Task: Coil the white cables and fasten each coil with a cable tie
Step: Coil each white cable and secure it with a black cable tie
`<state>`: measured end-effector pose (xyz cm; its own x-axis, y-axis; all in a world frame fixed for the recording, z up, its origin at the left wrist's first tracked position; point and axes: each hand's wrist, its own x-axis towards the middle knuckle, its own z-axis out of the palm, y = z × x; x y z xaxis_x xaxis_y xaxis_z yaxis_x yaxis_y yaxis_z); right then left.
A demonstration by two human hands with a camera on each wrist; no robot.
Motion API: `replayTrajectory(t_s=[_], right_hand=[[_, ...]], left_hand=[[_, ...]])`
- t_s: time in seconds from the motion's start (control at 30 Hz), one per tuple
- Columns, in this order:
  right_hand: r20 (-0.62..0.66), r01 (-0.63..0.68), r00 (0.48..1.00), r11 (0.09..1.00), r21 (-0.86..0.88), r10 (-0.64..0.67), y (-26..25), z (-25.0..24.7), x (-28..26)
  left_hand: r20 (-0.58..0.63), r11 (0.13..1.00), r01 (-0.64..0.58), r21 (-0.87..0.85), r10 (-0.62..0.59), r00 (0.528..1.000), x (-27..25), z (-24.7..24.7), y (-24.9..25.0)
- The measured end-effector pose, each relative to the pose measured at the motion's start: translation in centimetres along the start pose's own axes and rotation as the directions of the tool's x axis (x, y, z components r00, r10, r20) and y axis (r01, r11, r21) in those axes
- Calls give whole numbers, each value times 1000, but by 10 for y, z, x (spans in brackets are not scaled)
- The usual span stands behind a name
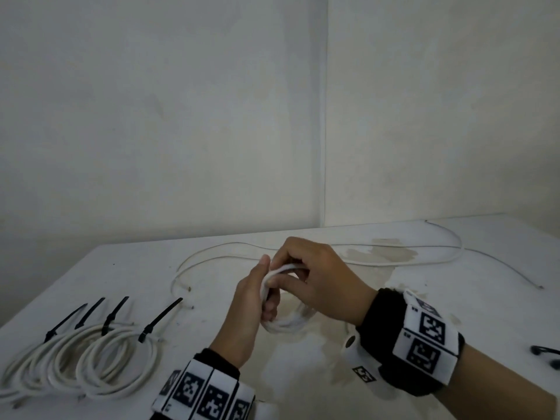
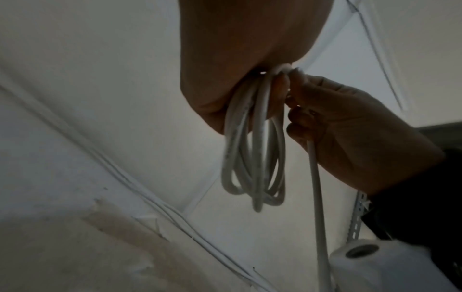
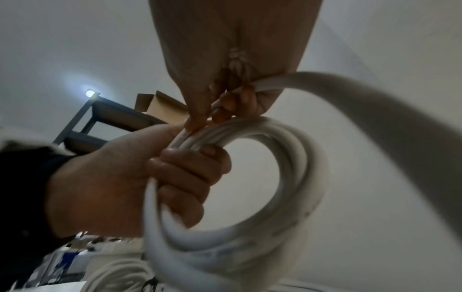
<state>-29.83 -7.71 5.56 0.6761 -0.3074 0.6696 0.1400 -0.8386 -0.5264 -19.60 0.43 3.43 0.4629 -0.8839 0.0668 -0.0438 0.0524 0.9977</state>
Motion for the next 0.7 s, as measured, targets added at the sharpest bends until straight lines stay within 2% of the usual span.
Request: replayTrajectory(t_s=[0.1,0.27,0.37,0.5,0.6,0.63,0.7], right_hand=[[-15,-7,1000,999,38,8,5,-5,1],[0,26,1000,1000,-10,-27,13,-11,1],[29,87,996,990,-114,-84,19,-13,0],[-48,86,994,981,-176,-96,27,-22,1],[-72,118,986,927,-355,-153,33,-23,1],[-91,96,985,910,-403,-144,35,-23,1],[-153,-6,987,927,-375,-55,36,-22,-1]], left_hand=[[19,999,32,18,-32,999,-1,2,4],[61,995,70,69,-74,995,-3,-3,6],[79,995,94,37,-96,992,-6,-6,4],[111,988,148,-51,-142,984,-8,-6,5],[119,983,157,-98,-146,982,-9,-4,4],[121,980,155,-126,-140,983,-8,-4,4],[114,969,165,-182,-146,983,-8,-3,4]])
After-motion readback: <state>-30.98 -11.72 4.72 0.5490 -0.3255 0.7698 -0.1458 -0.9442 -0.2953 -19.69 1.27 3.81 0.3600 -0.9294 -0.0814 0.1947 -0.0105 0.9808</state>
